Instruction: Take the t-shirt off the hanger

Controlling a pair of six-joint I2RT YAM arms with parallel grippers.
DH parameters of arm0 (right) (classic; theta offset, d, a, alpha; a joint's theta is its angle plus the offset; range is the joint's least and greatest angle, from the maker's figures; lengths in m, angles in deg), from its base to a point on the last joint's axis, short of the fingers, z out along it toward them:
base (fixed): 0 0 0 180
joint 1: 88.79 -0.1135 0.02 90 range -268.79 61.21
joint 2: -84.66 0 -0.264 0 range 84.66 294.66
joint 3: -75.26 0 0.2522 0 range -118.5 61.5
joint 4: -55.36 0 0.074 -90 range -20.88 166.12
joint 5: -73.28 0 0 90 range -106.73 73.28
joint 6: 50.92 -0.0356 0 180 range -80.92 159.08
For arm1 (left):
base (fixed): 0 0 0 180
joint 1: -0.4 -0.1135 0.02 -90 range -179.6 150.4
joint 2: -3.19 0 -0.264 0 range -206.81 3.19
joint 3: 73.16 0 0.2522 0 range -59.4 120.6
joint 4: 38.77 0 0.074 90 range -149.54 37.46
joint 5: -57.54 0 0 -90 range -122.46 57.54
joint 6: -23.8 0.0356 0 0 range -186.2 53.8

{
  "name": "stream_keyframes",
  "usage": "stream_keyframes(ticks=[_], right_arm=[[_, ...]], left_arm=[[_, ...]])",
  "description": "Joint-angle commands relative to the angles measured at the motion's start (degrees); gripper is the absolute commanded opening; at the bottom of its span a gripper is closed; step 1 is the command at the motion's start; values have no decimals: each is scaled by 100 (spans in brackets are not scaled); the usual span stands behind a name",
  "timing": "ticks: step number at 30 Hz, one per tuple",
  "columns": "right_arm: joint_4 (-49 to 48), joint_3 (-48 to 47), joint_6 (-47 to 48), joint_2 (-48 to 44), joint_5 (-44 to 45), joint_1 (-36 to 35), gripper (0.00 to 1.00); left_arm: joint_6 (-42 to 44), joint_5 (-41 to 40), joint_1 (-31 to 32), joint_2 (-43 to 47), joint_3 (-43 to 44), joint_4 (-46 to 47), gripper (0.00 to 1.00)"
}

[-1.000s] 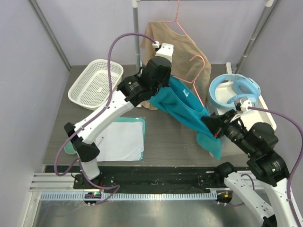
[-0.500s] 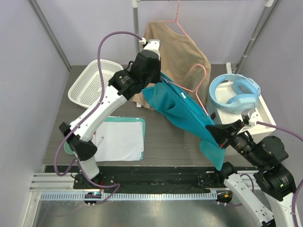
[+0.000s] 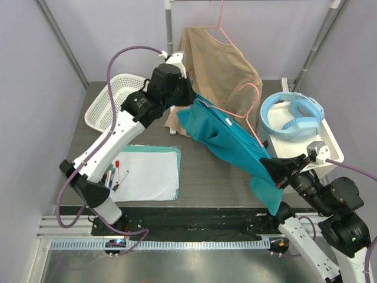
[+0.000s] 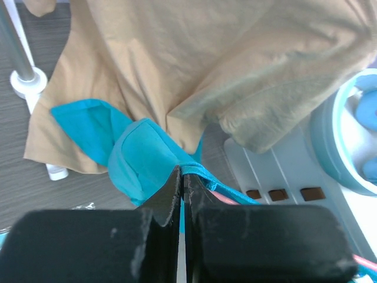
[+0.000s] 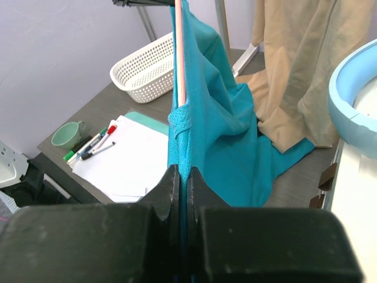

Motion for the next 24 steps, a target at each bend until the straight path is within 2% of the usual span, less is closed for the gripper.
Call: stream_keyframes(ticks=[1, 5, 9, 13, 17, 20, 24], right_arm=[[-841, -217, -57, -435, 654, -7, 1], [-859, -138, -40, -488, 821, 1, 1], [-833, -103, -13, -453, 971, -7, 1], [-1077, -15, -118, -532, 866, -7, 1], [-1035, -173, -13, -383, 217, -16, 1], [-991, -234, 66, -462, 259, -7, 1], [-850, -393, 153, -444, 190, -7, 1]], left_arm=[[-41, -782, -546, 280, -215, 198, 0], [-225, -729, -669, 395, -312, 242, 0], [-296, -1036, -696, 527, -426, 321, 0], [-296, -843, -696, 404, -365, 260, 0], [80, -1422, -705, 44, 20, 75, 0], [345, -1397, -836, -369, 616, -284, 0], [547, -1257, -1038, -492, 742, -356, 0]])
